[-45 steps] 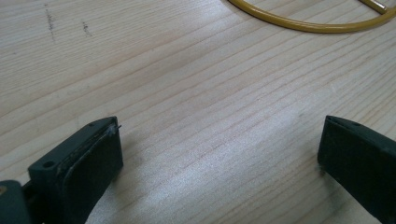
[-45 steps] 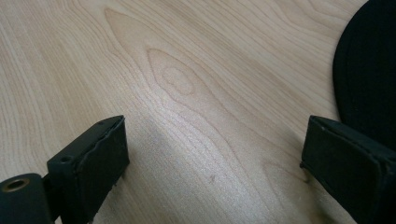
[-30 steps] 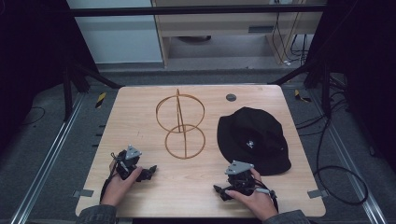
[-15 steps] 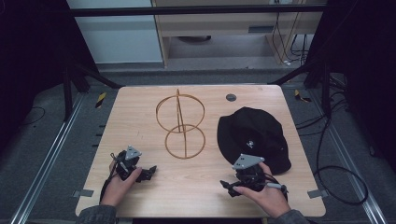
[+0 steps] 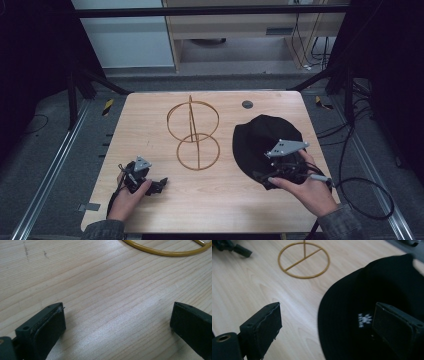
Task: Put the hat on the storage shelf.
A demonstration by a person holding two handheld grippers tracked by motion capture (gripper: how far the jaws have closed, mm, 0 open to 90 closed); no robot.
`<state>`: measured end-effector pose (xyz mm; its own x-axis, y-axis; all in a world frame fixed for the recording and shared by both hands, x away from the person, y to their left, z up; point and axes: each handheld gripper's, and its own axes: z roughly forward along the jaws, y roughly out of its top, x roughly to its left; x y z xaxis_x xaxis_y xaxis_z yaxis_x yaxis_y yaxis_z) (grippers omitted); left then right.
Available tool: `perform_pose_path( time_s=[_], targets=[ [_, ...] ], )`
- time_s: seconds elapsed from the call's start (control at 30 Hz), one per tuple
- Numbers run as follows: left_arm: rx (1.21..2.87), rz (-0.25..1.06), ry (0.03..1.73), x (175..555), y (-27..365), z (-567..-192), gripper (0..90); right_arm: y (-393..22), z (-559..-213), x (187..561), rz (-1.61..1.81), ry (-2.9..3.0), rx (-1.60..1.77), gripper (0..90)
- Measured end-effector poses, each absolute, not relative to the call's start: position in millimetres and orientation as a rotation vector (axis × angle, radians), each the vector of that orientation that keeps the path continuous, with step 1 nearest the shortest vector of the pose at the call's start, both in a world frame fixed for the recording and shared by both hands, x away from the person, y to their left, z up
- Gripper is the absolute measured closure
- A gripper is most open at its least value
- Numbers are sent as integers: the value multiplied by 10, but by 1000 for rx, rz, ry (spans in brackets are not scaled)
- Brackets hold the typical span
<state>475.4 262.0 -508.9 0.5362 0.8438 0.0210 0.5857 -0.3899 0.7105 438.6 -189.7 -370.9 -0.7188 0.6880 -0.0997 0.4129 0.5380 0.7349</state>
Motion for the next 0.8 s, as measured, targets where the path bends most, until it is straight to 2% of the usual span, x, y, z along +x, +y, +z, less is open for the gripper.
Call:
perform_pose_path(
  time_s=[0.33, 0.8],
  targets=[
    [2121, 506, 1150, 4750, 2622, -5087, 0, -2181, -3309, 4614, 952, 2334, 1010, 88],
    [2119, 505, 1151, 4738, 2621, -5088, 0, -2511, -3202, 4890, 890, 2342, 1180, 69]
  ],
)
